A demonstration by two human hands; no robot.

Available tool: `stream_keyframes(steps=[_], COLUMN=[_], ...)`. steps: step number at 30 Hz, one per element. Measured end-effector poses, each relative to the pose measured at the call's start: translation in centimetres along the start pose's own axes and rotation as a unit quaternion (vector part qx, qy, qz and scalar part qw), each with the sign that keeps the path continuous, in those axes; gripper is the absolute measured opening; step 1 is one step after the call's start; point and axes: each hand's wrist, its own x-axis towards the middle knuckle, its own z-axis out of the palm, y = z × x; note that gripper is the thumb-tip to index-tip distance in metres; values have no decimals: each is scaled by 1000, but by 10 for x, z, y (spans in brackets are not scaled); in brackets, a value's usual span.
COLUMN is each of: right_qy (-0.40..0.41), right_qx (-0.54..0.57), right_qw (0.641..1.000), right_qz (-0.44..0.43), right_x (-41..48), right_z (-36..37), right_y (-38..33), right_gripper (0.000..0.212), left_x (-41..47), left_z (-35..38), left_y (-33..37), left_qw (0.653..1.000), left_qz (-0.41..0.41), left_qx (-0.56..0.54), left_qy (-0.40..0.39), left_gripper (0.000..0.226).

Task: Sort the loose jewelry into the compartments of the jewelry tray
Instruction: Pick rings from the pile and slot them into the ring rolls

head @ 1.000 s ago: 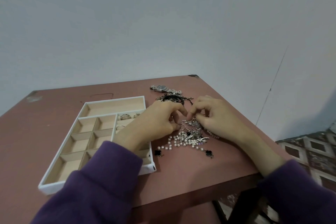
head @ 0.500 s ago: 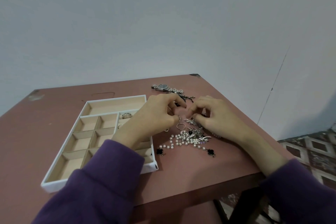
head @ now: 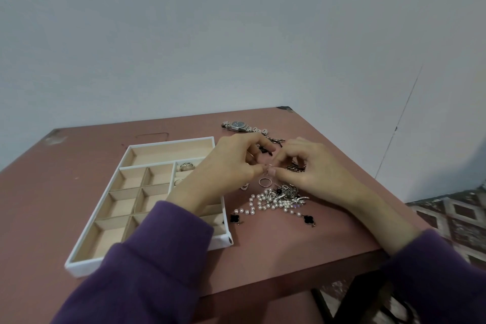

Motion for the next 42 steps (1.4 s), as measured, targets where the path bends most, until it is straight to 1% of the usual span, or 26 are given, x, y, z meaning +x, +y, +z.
stream_keyframes(steps=[3, 5, 8, 12, 14, 16, 18, 23, 27, 32, 34, 36, 40, 42], right_qy=[22, 45, 79, 86, 85, 85, 86, 85, 86, 84, 83, 80, 76, 80], right_qx=[-12, -30, -64, -76, -77, -80, -77, -75, -81, -80, -80, -80, -90, -90], right_qw=[1000, 998, 993, 992, 992, 992, 992, 992, 991, 992, 992, 992, 993, 993], right_qz=[17, 34, 51, 55, 54, 52, 52, 53, 55, 52, 51, 48, 23, 17], right_x=[1, 2, 4, 4, 4, 3, 3, 3, 3, 3, 3, 3, 0, -1], right_z=[0, 0, 0, 0, 0, 0, 0, -1, 0, 0, 0, 1, 1, 1], right_y=[2, 3, 6, 7, 7, 7, 7, 6, 7, 8, 8, 9, 8, 6], right_gripper=[12, 12, 13, 15, 14, 14, 14, 15, 14, 13, 13, 12, 19, 17], left_x=[0, 2, 3, 5, 5, 4, 2, 3, 3, 1, 1, 1, 1, -3], left_z=[0, 1, 2, 3, 4, 5, 7, 6, 4, 3, 4, 5, 2, -6], left_y=[-1, -4, -11, -15, -15, -13, -12, -11, -7, -2, -1, -2, -1, 3], left_qw=[1000, 1000, 997, 989, 982, 978, 978, 976, 981, 985, 985, 983, 989, 990], left_qz=[-3, -8, -13, -18, 3, 36, 44, 40, 49, 38, 39, 46, 51, 52], left_qx=[-5, 10, 70, 144, 190, 206, 203, 202, 173, 143, 150, 169, 137, 129], left_qy=[7, 18, 23, 19, 21, 2, -29, -71, -76, -87, -80, -56, -5, 22], left_gripper=[28, 29, 27, 23, 19, 15, 16, 15, 19, 22, 21, 18, 15, 15])
